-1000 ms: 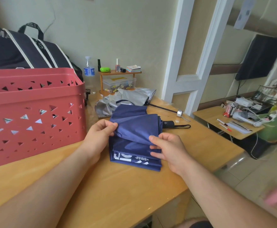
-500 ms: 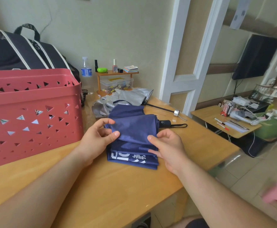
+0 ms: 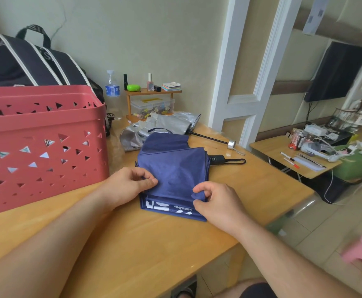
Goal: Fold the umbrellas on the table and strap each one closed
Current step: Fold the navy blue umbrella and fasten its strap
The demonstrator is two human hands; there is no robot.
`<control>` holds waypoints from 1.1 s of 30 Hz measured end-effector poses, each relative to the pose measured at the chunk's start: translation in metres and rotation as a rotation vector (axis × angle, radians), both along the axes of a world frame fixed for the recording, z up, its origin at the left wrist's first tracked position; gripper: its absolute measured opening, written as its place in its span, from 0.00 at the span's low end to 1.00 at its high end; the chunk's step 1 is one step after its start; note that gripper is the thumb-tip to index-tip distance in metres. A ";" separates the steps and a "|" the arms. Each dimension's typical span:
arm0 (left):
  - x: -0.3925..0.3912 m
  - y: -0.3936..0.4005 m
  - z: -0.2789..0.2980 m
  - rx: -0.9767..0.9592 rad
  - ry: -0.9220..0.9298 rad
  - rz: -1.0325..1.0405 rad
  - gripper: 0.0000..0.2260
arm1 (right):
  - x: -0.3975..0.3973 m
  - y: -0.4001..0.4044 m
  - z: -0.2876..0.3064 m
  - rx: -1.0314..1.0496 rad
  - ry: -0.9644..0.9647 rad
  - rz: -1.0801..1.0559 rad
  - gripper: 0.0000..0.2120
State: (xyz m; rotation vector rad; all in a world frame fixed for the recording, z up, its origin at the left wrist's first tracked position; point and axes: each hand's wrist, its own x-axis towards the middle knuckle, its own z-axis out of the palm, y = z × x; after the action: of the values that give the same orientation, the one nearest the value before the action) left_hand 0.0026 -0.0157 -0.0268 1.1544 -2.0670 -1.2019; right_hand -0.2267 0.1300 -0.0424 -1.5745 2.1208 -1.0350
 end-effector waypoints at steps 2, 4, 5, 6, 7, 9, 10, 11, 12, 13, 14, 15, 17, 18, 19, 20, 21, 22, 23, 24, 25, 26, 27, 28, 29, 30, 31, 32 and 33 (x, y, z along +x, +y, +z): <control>-0.005 0.002 0.005 -0.166 -0.219 0.065 0.15 | 0.001 0.001 -0.003 -0.012 0.037 0.006 0.12; -0.018 0.005 0.018 -0.470 -0.343 0.176 0.13 | 0.003 0.002 -0.003 -0.026 0.042 0.010 0.12; -0.029 0.005 0.025 -0.608 -0.318 0.194 0.10 | 0.004 0.002 -0.003 -0.030 0.047 0.013 0.12; -0.041 0.006 0.031 -0.714 -0.290 0.166 0.10 | 0.004 0.001 -0.003 -0.035 0.058 0.013 0.12; -0.055 0.005 0.035 -0.790 -0.298 0.103 0.14 | 0.004 0.000 -0.004 -0.039 0.070 0.009 0.12; -0.078 -0.001 0.037 -0.872 -0.446 -0.066 0.22 | 0.003 -0.001 -0.006 -0.040 0.080 0.003 0.12; -0.084 -0.004 0.033 -0.865 -0.557 -0.129 0.25 | 0.003 0.000 -0.005 -0.040 0.083 0.006 0.12; -0.086 -0.008 0.027 -0.820 -0.678 -0.167 0.27 | 0.002 0.002 -0.004 -0.032 0.088 0.018 0.12; -0.084 -0.012 0.020 -0.753 -0.786 -0.191 0.30 | 0.001 0.005 -0.002 -0.009 0.088 0.035 0.11; -0.080 -0.014 0.011 -0.696 -0.858 -0.203 0.32 | -0.001 0.008 -0.001 0.023 0.080 0.055 0.11; -0.077 -0.013 0.001 -0.675 -0.902 -0.206 0.33 | -0.005 0.011 0.001 0.054 0.062 0.076 0.11; -0.074 -0.012 -0.007 -0.679 -0.929 -0.207 0.33 | -0.008 0.013 0.003 0.072 0.043 0.093 0.10; -0.073 -0.006 -0.013 -0.695 -0.943 -0.207 0.33 | -0.013 0.013 0.007 0.038 0.057 0.078 0.11; -0.074 -0.004 -0.012 -0.692 -0.947 -0.210 0.32 | -0.015 0.007 0.009 -0.031 0.127 0.038 0.12; -0.074 -0.003 -0.011 -0.685 -0.952 -0.217 0.32 | -0.016 0.000 0.013 -0.114 0.213 0.001 0.12; -0.074 -0.003 -0.011 -0.681 -0.953 -0.223 0.32 | -0.014 -0.010 0.018 -0.194 0.276 -0.004 0.11; -0.074 -0.003 -0.010 -0.675 -0.953 -0.228 0.32 | -0.011 -0.021 0.023 -0.241 0.304 0.030 0.10; -0.074 -0.003 -0.009 -0.669 -0.958 -0.235 0.33 | -0.007 -0.033 0.027 -0.245 0.306 0.087 0.10; -0.073 -0.003 -0.009 -0.668 -0.964 -0.241 0.33 | -0.006 -0.046 0.030 -0.204 0.312 0.132 0.10; -0.073 -0.003 -0.009 -0.668 -0.970 -0.248 0.34 | -0.007 -0.059 0.032 -0.125 0.332 0.148 0.10; -0.073 -0.002 -0.009 -0.669 -0.974 -0.253 0.35 | -0.011 -0.070 0.033 -0.020 0.361 0.136 0.11; -0.072 -0.002 -0.009 -0.670 -0.978 -0.256 0.35 | -0.017 -0.079 0.033 0.075 0.374 0.104 0.12; -0.071 -0.001 -0.009 -0.673 -0.981 -0.257 0.36 | -0.025 -0.084 0.034 0.137 0.356 0.070 0.12; -0.071 -0.001 -0.009 -0.677 -0.978 -0.258 0.36 | -0.033 -0.086 0.032 0.161 0.316 0.050 0.11; -0.070 0.000 -0.010 -0.679 -0.975 -0.258 0.36 | -0.039 -0.085 0.030 0.167 0.286 0.052 0.09; -0.069 0.001 -0.010 -0.682 -0.971 -0.261 0.37 | -0.043 -0.083 0.027 0.165 0.274 0.082 0.05; -0.067 0.003 -0.010 -0.686 -0.966 -0.267 0.38 | -0.046 -0.079 0.023 0.166 0.279 0.117 0.07; -0.064 0.004 -0.010 -0.699 -0.961 -0.275 0.38 | -0.048 -0.076 0.018 0.161 0.282 0.148 0.11; -0.061 0.006 -0.009 -0.731 -0.962 -0.287 0.38 | -0.049 -0.073 0.013 0.158 0.287 0.167 0.15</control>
State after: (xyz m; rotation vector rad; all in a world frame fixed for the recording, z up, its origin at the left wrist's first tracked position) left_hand -0.0585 -0.0099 -0.0359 1.1661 -3.0387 0.1937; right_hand -0.2760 0.0575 -0.0296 -1.8743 2.1391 -0.6023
